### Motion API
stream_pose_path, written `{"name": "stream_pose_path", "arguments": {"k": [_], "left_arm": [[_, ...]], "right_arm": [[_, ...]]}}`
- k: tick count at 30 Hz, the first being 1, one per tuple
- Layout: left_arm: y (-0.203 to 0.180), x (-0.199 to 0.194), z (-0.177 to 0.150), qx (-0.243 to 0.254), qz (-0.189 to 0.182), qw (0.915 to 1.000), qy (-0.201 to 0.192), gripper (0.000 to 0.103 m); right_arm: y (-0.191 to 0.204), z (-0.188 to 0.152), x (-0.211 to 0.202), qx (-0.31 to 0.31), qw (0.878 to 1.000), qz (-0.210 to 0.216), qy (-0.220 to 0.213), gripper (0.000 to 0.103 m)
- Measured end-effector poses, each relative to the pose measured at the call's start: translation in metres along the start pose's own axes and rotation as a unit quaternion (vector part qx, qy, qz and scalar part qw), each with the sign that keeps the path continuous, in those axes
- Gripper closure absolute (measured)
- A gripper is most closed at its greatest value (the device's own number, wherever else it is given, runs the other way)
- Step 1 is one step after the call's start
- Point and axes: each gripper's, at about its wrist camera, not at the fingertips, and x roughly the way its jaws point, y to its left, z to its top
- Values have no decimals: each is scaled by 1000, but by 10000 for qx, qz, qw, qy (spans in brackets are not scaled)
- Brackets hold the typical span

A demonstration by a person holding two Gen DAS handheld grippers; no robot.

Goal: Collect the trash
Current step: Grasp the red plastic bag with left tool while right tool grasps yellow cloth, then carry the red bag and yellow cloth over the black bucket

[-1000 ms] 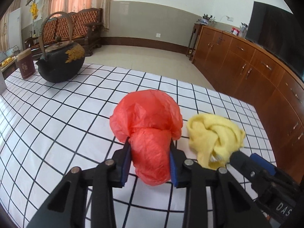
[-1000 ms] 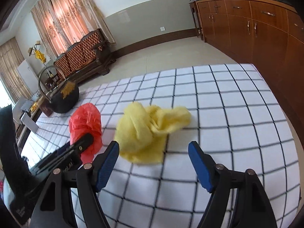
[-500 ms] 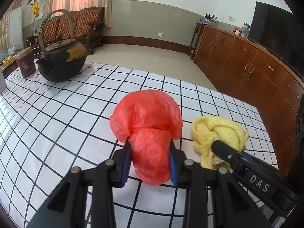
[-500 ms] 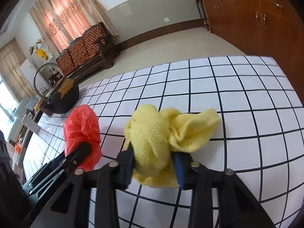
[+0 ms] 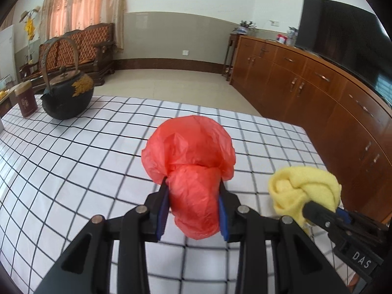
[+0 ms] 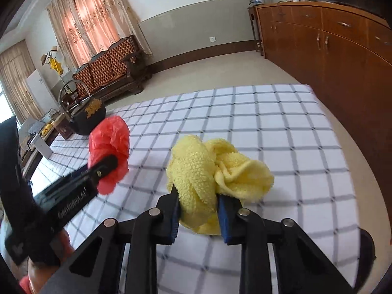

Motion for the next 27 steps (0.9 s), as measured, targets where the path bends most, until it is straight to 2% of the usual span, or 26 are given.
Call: {"name": "stream_pose_path", "arguments": {"k": [6, 13, 21, 27], "left_arm": [[-24, -26, -15, 225, -210, 9995, -82, 68], [-52, -60, -44, 432, -377, 9983, -111, 68], [-79, -83, -66, 488, -501, 9976, 6, 68], [-100, -96, -74, 597, -616, 9963, 21, 68]], "right_arm": [[-26, -37, -44, -12, 10000, -71, 23, 75], [-62, -73, -96, 185, 9995, -154, -210, 75], [-95, -97, -135, 373, 9981, -217, -444, 75], [-105, -108, -156, 365, 9974, -208, -582, 75]]}}
